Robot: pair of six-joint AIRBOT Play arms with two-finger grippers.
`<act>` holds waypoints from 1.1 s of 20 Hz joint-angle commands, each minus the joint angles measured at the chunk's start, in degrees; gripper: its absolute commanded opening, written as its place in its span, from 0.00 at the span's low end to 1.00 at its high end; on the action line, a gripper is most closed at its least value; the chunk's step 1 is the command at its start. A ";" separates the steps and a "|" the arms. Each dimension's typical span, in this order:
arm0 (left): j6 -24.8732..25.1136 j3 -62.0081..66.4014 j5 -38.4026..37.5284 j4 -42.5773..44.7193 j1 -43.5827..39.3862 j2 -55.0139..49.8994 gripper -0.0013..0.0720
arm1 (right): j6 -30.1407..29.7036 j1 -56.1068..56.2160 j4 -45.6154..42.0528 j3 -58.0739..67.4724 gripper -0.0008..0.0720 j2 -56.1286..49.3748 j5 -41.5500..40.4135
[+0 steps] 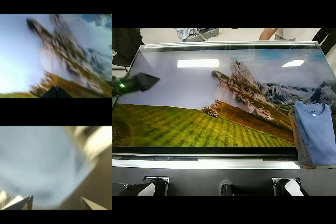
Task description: Fold the shirts.
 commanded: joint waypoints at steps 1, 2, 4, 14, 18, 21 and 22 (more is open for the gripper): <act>-6.75 11.32 -0.74 22.75 -2.36 -2.38 0.05 | -10.27 3.65 12.57 12.48 0.94 0.26 -18.60; -12.20 14.12 -1.99 33.29 -4.11 -4.46 0.05 | -12.61 8.31 14.21 14.82 0.94 0.22 -22.67; -18.08 15.82 -5.62 48.89 -8.15 -8.61 0.06 | -12.94 22.25 13.81 15.58 0.94 0.04 -23.93; -27.74 -11.15 -11.10 47.69 -16.35 -1.97 0.90 | -0.61 58.10 10.54 6.64 0.96 -12.41 -8.61; -23.58 -10.32 -12.46 47.71 -16.46 -1.09 0.91 | -1.46 58.75 9.31 6.64 0.95 -12.44 -7.76; -23.58 -10.34 -12.44 47.69 -16.46 -1.36 0.91 | -1.46 58.75 9.33 6.67 0.95 -12.44 -8.17; -23.58 -10.34 -12.44 47.69 -16.46 -1.38 0.91 | -1.46 58.75 9.33 6.67 0.95 -12.44 -8.20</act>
